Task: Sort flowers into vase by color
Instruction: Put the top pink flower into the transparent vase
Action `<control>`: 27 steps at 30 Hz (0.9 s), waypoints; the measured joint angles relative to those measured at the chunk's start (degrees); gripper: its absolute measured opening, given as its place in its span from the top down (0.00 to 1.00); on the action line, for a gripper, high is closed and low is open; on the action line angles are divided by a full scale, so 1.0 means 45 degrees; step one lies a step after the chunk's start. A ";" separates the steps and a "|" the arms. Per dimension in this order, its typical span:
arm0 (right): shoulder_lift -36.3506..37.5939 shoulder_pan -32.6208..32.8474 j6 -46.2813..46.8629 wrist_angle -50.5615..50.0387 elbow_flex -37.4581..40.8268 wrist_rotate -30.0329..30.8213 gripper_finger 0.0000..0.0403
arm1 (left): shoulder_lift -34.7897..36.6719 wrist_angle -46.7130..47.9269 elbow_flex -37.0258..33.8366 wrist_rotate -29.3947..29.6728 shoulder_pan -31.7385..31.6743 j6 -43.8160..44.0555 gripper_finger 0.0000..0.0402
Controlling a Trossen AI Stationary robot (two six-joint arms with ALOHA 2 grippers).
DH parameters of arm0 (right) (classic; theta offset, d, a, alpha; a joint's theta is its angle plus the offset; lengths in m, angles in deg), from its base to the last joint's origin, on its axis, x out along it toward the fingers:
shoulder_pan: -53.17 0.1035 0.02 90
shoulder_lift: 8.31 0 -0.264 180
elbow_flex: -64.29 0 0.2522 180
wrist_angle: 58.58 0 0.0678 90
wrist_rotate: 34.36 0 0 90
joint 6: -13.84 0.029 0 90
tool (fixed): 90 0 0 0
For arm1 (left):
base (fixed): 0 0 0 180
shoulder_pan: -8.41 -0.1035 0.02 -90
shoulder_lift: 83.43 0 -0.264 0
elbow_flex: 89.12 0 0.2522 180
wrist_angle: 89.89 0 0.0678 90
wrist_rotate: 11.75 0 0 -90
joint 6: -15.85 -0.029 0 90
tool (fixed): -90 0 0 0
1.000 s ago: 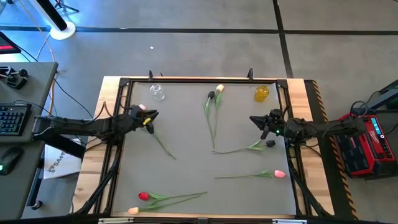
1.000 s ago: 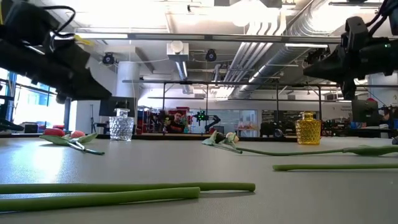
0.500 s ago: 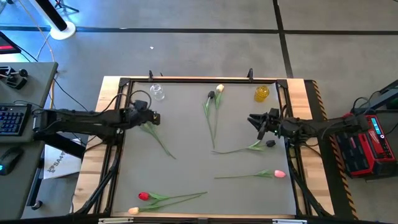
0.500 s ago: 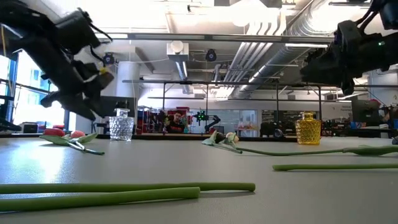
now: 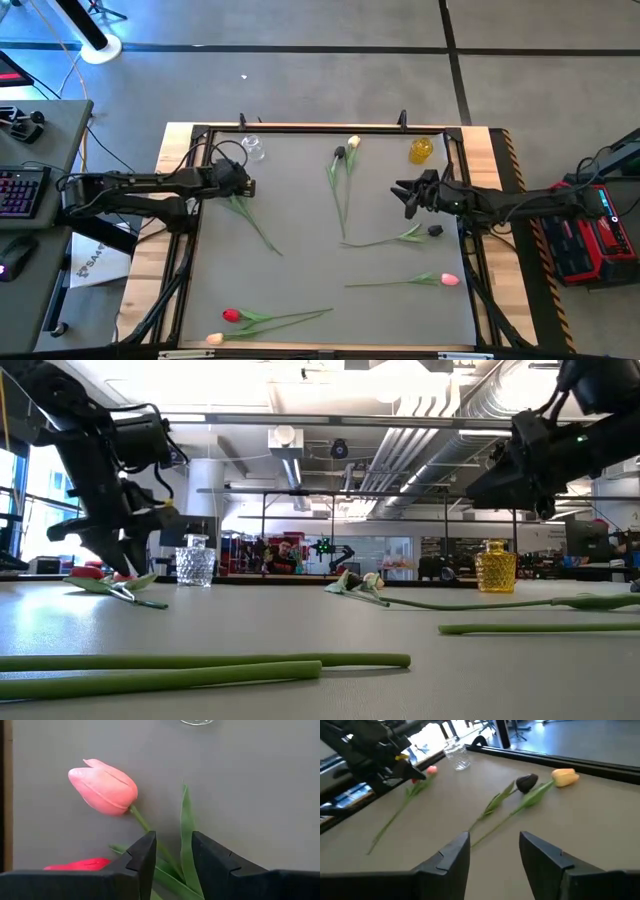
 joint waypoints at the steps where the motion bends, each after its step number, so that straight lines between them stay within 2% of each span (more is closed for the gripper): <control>1: -0.0213 -0.0077 -0.0166 0.0013 -0.0096 0.0001 0.61 | 0.0000 0.0005 0.0000 0.0009 -0.0027 -0.0066 0.74; 12: -0.1550 -0.0646 -0.0823 0.0031 -0.0647 -0.0024 0.61 | -0.0236 0.0206 0.0000 0.0182 -0.0748 -0.0238 0.82; 17: -0.1743 -0.0646 -0.0519 0.0013 -0.0647 -0.0523 0.61 | -0.1044 0.0096 0.0000 0.0208 -0.1106 -0.0292 0.82; 27: -0.1759 -0.0636 -0.0525 0.0008 -0.0647 -0.1011 0.61 | -0.2528 -0.1578 0.0034 0.0276 -0.1252 -0.1344 0.84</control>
